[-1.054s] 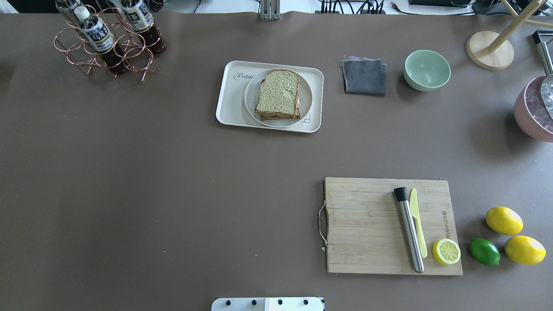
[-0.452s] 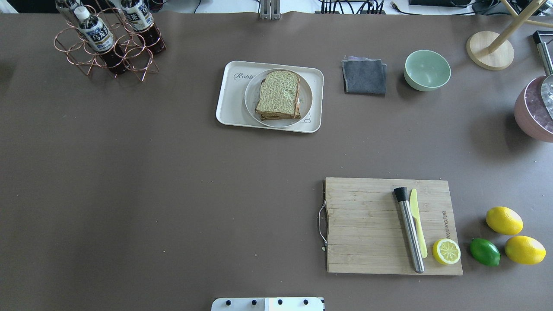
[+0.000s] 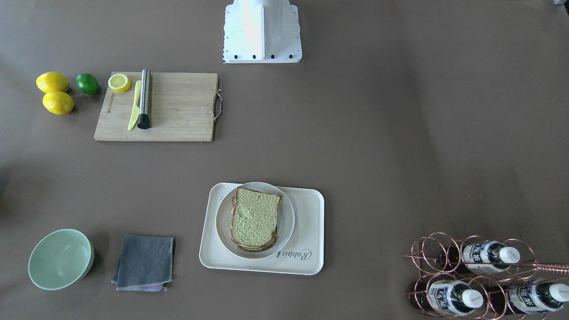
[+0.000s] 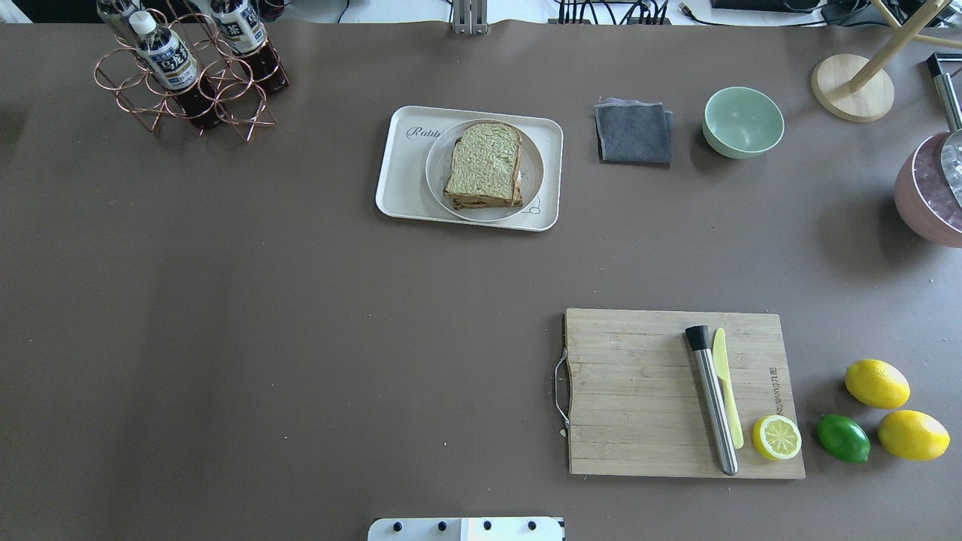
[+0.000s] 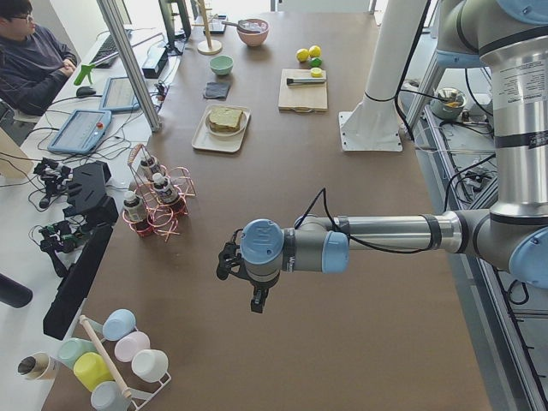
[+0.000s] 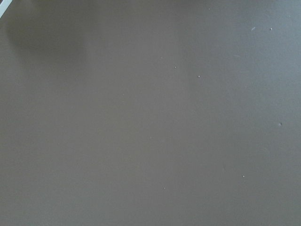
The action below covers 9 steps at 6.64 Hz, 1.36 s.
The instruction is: Make sandwich and place on tray
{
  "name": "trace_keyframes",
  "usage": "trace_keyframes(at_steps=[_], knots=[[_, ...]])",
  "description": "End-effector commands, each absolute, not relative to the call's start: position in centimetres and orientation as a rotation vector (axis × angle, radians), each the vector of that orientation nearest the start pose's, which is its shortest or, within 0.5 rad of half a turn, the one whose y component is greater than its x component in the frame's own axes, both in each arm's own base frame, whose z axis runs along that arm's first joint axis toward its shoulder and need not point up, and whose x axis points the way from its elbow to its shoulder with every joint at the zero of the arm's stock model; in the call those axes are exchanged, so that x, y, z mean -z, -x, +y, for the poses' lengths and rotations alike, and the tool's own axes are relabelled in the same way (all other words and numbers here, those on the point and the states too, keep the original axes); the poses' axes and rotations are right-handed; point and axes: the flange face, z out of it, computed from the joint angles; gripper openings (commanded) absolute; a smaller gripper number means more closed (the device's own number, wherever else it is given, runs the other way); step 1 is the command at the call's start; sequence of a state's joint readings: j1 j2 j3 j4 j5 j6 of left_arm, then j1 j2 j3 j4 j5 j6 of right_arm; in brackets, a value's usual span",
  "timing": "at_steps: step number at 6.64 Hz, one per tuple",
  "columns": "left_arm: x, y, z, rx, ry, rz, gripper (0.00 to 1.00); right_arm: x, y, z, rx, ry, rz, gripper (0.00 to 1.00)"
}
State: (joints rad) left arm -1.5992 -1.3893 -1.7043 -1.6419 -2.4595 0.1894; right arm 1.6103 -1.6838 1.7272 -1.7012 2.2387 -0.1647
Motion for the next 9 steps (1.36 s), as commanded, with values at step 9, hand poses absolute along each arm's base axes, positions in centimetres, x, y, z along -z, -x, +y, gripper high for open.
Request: trace_keyframes(at_steps=[9], knots=[[-67.04, 6.71, -40.75, -0.15, -0.096, 0.887, 0.97, -67.01, -7.11, -43.19, 0.12, 0.026, -0.723, 1.0]])
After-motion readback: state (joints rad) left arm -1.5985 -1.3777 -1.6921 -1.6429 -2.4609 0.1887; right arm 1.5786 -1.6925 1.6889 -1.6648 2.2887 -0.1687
